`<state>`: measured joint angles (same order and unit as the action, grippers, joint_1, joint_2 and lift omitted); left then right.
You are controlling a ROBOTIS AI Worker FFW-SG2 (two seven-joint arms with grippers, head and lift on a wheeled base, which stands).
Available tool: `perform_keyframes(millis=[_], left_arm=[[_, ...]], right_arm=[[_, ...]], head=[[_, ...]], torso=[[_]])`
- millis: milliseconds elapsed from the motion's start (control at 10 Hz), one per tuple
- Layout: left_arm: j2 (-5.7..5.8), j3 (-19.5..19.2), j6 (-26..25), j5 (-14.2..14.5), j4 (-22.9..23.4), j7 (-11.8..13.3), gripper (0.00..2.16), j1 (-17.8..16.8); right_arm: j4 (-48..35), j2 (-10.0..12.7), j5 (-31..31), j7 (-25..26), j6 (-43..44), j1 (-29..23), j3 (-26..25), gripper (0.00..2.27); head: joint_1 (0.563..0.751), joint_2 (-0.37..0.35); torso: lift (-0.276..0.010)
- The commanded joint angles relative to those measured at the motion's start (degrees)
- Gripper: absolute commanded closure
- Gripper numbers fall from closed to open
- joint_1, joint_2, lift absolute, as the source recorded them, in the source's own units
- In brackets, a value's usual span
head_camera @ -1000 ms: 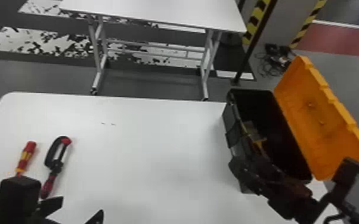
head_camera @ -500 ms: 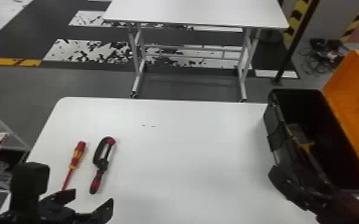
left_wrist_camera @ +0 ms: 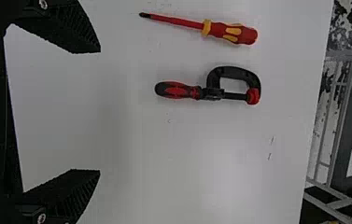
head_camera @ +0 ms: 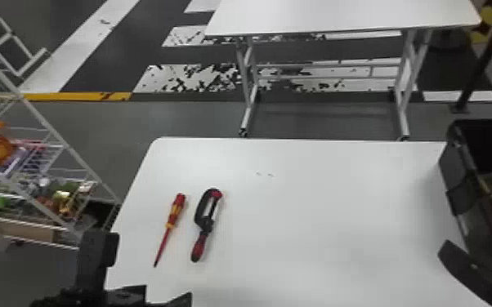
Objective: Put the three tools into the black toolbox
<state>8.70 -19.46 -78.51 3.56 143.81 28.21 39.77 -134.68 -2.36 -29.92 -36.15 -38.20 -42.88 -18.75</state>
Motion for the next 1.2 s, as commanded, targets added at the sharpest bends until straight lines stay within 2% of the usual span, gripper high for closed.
perform_keyframes(millis=[0, 100, 200, 300, 500, 700, 1000, 1100], left_arm=[[-0.44, -2.69, -1.44, -0.66, -0.64, 2.2, 0.08, 0.04], [-1.05, -4.97, -1.96, -0.4, -1.34, 3.96, 0.08, -0.22], [-0.97, -6.9, -2.67, -0.57, -3.01, 5.72, 0.08, -1.36], [-0.79, -7.7, -2.14, -1.1, -4.42, 5.89, 0.08, -2.15], [0.97, -8.57, -1.79, -2.86, -8.11, 6.16, 0.08, -5.14], [3.17, -9.01, -2.49, -2.59, -10.83, 6.42, 0.08, -7.43], [6.07, -9.98, -8.29, -2.77, -14.61, 10.9, 0.08, -12.88], [8.09, -9.98, -9.7, -3.21, -16.64, 11.43, 0.08, -14.99]], right_arm=[[0.12, -0.02, -0.05, -0.42, 0.1, -0.01, 0.03, 0.08], [0.12, -0.1, -0.05, -0.77, 0.1, -0.01, 0.12, 0.08], [0.12, -0.1, -0.05, -0.86, 0.1, -0.01, 0.2, 0.08], [0.12, -0.1, -0.14, -1.03, 0.1, -0.09, 0.2, 0.08], [-0.05, -0.37, -0.22, -1.03, 0.1, -0.27, 0.2, 0.08], [-0.05, -0.37, 0.04, -1.03, 0.1, -0.36, 0.2, 0.08], [-0.05, -0.28, 1.71, -1.03, 0.27, -0.36, 1.79, 0.08], [-0.05, -0.28, 2.24, -0.94, 0.27, -0.36, 2.31, 0.08]], head=[[0.695, 0.243], [0.695, 0.268], [0.695, 0.284], [0.695, 0.315], [0.695, 0.35], [0.695, 0.35], [0.695, 0.35], [0.695, 0.35]], torso=[[-0.051], [-0.051], [-0.051], [-0.051], [-0.051], [-0.051], [-0.051], [-0.051]])
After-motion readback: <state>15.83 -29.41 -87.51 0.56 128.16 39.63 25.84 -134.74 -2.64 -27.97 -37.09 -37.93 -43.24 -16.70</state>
